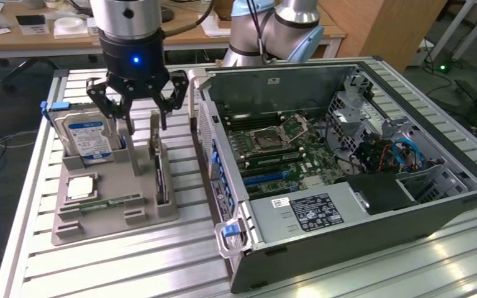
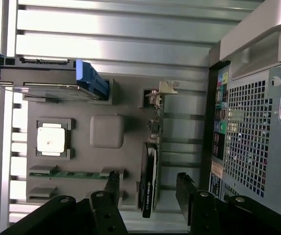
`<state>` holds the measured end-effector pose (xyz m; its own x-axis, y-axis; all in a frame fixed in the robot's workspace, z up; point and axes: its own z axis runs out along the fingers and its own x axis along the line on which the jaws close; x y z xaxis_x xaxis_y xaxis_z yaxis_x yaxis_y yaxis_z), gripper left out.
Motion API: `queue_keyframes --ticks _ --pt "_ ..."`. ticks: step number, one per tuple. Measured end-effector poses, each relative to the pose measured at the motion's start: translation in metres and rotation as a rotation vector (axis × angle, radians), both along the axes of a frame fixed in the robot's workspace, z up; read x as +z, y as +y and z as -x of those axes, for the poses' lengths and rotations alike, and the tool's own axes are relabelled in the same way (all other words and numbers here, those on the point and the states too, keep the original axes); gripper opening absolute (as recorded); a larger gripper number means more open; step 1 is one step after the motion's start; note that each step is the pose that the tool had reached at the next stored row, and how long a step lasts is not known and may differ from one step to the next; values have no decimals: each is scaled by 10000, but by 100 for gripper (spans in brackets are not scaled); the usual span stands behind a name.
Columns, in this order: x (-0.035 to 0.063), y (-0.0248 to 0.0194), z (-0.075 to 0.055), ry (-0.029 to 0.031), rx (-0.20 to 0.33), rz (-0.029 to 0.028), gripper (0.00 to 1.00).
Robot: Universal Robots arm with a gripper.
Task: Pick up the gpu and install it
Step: 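Pick up the gpu and move the gpu toward the slot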
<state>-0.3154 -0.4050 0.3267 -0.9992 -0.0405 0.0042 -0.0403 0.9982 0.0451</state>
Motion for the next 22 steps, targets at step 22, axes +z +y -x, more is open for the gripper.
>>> queue_keyframes --ticks 22 --pt "-203 -50 -95 23 -85 0 66"
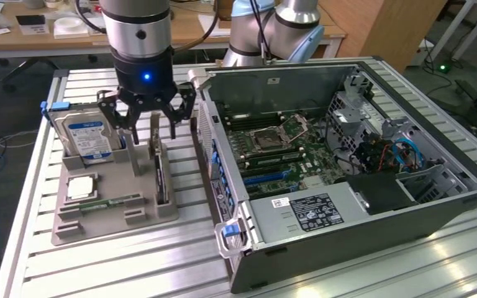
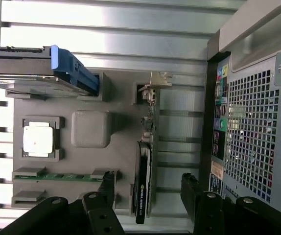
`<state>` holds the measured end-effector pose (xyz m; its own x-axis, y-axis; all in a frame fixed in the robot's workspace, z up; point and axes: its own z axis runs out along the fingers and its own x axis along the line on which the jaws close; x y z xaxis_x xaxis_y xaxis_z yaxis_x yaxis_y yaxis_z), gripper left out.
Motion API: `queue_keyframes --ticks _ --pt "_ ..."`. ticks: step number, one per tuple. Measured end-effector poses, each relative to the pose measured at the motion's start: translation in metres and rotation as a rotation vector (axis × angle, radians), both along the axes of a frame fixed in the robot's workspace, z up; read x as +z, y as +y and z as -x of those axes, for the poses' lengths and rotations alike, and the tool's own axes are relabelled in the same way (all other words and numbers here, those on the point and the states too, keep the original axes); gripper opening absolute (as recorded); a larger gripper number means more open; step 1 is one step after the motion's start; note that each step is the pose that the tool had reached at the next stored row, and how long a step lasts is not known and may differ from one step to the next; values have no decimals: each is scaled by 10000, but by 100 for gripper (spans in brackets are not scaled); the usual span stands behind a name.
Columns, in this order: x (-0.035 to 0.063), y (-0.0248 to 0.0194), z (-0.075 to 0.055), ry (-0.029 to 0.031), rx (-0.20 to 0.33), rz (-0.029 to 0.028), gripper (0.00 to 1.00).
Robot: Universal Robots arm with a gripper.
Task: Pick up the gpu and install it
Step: 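Pick up the gpu and move the gpu toward the slot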
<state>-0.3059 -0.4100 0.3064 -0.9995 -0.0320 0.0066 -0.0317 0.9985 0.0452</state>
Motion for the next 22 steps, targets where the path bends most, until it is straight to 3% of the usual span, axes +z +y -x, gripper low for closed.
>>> queue_keyframes --ticks 8,22 --pt "-130 -15 -12 69 1 -1 66" --pt "-384 -18 -26 103 1 0 66"
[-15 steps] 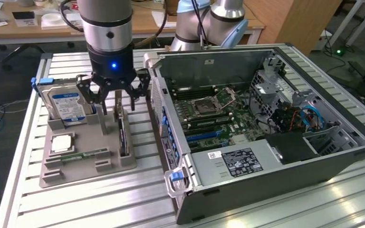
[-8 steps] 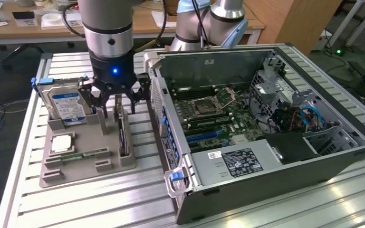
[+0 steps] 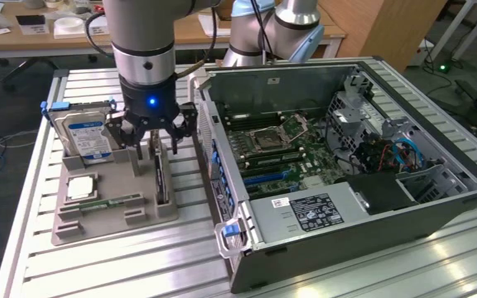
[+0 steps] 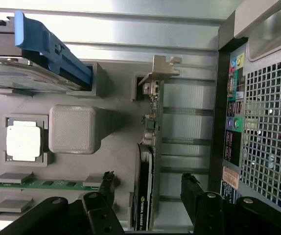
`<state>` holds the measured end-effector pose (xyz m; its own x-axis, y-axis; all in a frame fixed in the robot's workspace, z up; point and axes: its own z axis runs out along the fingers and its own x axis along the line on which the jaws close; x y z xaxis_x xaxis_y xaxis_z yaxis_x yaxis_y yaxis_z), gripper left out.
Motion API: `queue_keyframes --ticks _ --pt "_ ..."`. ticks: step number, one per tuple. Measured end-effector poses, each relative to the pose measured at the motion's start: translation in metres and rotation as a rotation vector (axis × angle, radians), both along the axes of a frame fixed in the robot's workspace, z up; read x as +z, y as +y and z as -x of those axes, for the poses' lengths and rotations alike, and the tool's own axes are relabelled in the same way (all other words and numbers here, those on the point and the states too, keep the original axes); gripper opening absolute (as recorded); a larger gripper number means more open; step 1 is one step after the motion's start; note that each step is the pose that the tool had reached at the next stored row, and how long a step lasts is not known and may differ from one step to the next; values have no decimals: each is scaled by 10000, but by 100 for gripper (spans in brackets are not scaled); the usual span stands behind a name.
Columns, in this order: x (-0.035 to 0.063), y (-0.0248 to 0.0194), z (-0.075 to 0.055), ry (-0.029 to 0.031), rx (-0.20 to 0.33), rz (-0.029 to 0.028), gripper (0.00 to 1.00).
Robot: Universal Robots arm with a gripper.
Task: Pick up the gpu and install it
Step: 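Pick up the gpu and move the gpu toward the slot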
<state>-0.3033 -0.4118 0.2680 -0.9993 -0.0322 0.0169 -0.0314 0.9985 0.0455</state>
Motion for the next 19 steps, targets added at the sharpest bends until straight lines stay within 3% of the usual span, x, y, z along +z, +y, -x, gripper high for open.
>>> queue_keyframes --ticks 19 --pt "-345 0 -3 45 55 3 66"
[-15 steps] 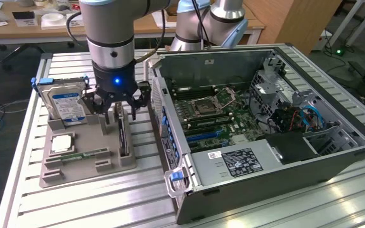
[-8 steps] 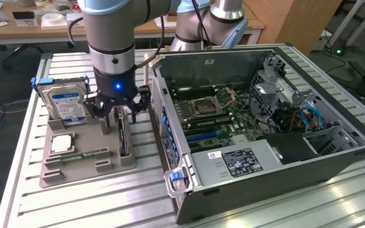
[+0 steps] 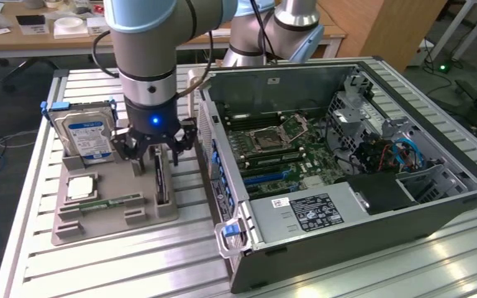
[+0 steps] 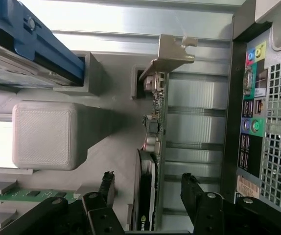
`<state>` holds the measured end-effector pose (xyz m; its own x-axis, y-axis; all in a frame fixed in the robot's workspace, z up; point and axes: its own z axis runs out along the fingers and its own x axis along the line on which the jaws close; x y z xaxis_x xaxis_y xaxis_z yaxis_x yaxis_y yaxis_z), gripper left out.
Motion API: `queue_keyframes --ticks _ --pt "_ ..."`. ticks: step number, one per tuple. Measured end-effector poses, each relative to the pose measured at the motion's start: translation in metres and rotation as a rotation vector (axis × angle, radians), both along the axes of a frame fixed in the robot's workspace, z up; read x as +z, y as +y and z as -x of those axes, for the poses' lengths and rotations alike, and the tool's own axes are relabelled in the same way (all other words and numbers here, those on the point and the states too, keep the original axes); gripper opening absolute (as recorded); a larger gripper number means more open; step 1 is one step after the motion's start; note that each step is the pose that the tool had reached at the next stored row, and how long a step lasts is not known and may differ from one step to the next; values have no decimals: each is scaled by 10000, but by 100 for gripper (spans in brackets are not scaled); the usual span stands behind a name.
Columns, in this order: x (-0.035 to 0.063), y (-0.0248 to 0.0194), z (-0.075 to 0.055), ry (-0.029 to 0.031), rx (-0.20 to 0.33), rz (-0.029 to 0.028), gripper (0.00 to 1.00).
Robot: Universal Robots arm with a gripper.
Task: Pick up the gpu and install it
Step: 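Pick up the gpu and move the gpu toward the slot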
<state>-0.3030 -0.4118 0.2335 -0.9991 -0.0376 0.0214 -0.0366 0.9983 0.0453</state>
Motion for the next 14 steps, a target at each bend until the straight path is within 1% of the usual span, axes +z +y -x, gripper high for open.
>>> queue_keyframes --ticks 12,14 --pt "-216 0 0 13 1 7 66" --pt "-218 0 0 16 0 9 66"
